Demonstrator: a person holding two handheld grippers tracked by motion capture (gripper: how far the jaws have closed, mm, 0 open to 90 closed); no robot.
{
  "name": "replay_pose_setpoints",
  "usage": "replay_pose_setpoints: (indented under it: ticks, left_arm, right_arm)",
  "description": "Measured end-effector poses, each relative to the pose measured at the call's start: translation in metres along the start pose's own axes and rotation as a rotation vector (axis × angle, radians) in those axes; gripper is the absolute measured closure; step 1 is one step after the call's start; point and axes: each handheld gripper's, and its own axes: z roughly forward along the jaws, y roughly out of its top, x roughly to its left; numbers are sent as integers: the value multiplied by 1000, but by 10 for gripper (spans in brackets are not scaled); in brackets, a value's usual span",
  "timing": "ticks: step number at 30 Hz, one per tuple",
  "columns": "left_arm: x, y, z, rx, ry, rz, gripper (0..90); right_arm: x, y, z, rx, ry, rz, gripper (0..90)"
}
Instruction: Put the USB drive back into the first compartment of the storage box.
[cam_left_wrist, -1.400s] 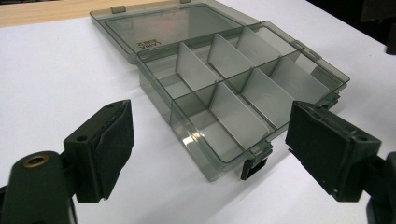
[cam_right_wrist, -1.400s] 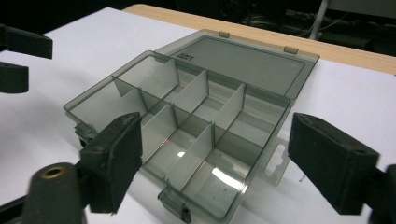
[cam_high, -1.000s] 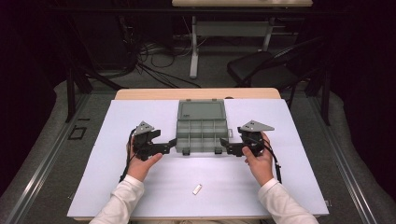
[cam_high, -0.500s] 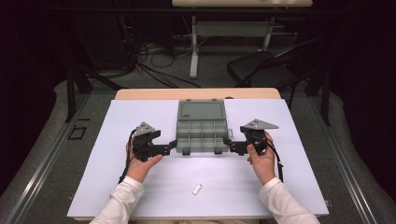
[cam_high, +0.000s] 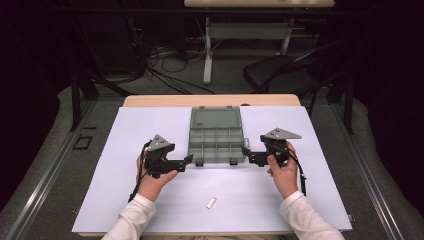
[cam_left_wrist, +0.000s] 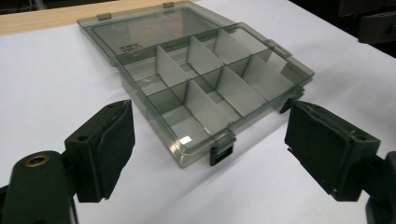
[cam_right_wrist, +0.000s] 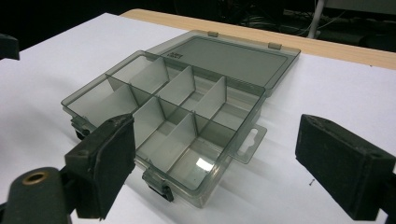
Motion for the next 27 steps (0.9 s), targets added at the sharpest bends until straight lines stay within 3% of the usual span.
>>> replay_pose_setpoints:
  ticks: [8, 13, 22, 27]
  left_arm:
    - [-15, -2, -8, -16, -5, 33, 185]
    - [-22, -4, -9, -5, -6, 61, 256]
    - [-36, -11, -6, 13, -22, 73, 342]
    - [-41, -13, -4, 35, -8, 78, 365]
  right_arm:
    - [0, 0, -1, -4, -2, -2, 119]
    - [2, 1, -1, -7, 3, -7, 122]
    - [4, 1, -2, -7, 6, -9, 127]
    - [5, 1, -3, -11, 9, -13, 128]
